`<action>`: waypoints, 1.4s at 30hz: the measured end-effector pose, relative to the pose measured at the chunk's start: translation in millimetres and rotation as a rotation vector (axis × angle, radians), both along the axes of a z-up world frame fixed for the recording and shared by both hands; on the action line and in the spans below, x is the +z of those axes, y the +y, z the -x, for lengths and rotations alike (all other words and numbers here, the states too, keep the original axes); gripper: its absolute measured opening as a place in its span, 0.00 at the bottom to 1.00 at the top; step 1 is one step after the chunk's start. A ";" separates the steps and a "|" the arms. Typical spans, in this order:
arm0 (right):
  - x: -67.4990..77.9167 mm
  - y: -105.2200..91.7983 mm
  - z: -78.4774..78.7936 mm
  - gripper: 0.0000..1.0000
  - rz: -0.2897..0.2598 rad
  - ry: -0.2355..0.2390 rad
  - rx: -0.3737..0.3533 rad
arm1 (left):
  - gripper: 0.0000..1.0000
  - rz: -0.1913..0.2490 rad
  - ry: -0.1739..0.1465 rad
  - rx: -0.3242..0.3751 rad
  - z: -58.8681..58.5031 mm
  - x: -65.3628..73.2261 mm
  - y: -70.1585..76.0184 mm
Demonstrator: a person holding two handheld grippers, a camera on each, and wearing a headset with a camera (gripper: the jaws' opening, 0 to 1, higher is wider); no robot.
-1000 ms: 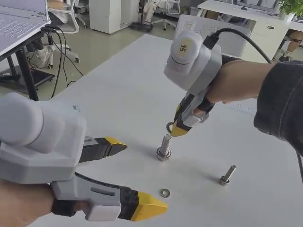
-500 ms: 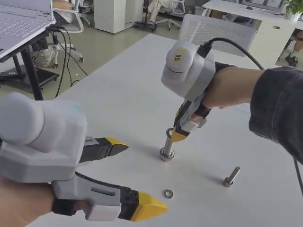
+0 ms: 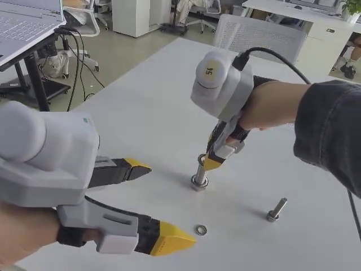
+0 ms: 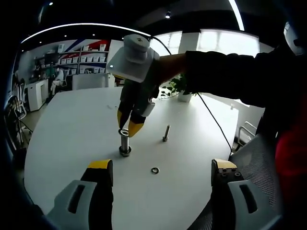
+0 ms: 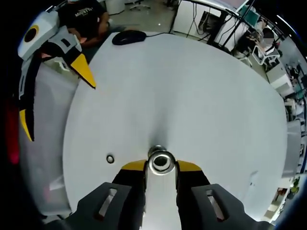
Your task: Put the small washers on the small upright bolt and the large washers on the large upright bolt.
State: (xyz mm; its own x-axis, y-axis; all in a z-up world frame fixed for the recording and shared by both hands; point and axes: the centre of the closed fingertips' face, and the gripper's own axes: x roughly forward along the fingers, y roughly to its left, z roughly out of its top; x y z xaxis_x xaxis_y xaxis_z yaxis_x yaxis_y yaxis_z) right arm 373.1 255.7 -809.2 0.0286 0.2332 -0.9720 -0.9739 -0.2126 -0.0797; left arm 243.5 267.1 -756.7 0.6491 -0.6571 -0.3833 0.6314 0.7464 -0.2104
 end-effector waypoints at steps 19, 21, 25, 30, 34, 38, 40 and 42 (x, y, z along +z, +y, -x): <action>-7.2 -0.5 4.8 0.24 0.017 0.021 0.000 | 0.84 0.035 0.001 -0.014 2.2 0.2 -3.6; -9.7 0.3 3.3 0.24 0.021 0.023 0.001 | 0.84 0.033 0.001 -0.012 1.9 0.0 -3.3; -13.8 -0.5 3.5 0.24 0.029 0.028 -0.001 | 0.84 0.035 0.002 -0.012 1.6 0.0 -3.9; -19.8 0.2 2.7 0.24 0.037 0.035 -0.005 | 0.84 0.035 0.004 -0.012 1.0 -0.1 -4.1; -25.3 1.3 0.7 0.24 0.045 0.038 -0.006 | 0.84 0.036 0.005 -0.013 0.6 0.0 -4.3; -30.1 1.0 -2.1 0.24 0.055 0.044 -0.008 | 0.84 0.036 0.006 -0.012 0.0 0.0 -4.2; -33.4 2.2 -4.5 0.24 0.056 0.048 -0.009 | 0.84 0.035 0.007 -0.012 -0.2 0.0 -4.3; -35.0 2.1 -5.0 0.24 0.057 0.051 -0.012 | 0.84 0.036 0.007 -0.013 -0.3 0.0 -4.4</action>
